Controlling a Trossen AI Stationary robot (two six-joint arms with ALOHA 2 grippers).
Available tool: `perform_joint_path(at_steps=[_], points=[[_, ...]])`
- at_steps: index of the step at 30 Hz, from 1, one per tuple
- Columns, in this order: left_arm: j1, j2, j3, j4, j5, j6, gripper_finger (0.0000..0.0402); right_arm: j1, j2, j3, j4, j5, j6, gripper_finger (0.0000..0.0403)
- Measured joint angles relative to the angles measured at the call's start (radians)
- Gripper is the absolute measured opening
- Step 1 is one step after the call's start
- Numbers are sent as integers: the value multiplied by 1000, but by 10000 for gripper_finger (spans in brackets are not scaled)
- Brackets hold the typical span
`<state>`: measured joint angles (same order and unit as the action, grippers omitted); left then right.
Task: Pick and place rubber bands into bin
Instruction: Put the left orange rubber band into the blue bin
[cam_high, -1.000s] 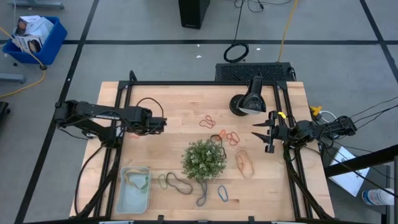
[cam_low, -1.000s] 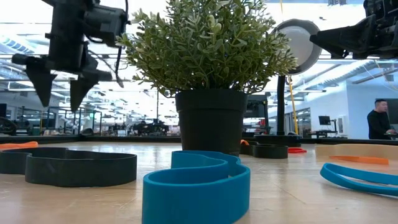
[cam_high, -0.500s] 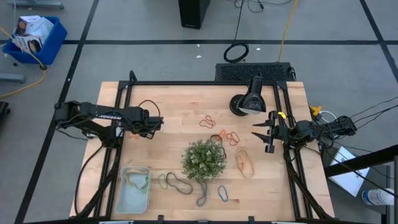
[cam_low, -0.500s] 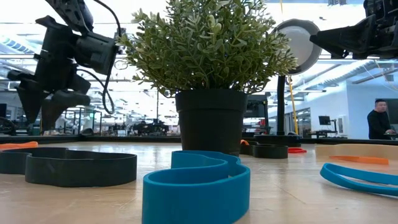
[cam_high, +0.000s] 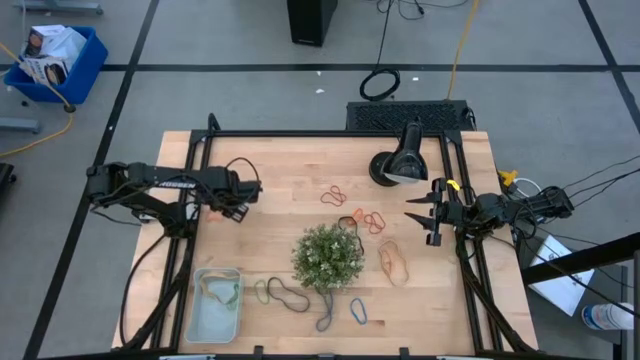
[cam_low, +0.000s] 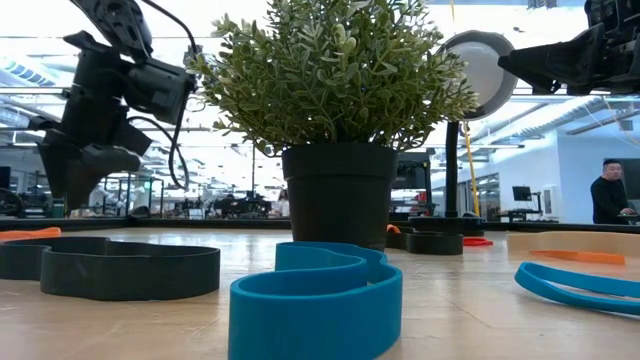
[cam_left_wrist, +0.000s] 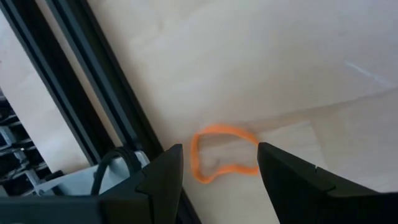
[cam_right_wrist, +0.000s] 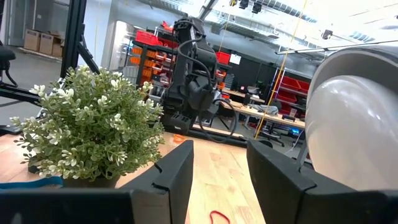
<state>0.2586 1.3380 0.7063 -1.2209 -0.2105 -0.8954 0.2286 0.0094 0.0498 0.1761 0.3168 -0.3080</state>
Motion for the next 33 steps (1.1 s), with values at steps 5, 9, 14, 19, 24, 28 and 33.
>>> perform_joint_path(at_steps=[5,9,14,19,24,28,33], points=[[19,0,0,0,-37,80,213,0,0,0,0,0,0,146],[40,0,0,0,-41,78,214,0,0,0,0,0,0,146],[74,2,0,-1,-19,55,214,0,0,0,0,0,0,146],[91,20,0,-5,-4,83,214,0,0,0,0,0,5,146],[90,81,0,-4,1,145,214,0,0,0,0,0,7,146],[90,144,0,-4,16,221,214,0,0,0,0,0,8,146],[90,217,0,-2,-5,266,214,0,0,0,0,0,8,146]])
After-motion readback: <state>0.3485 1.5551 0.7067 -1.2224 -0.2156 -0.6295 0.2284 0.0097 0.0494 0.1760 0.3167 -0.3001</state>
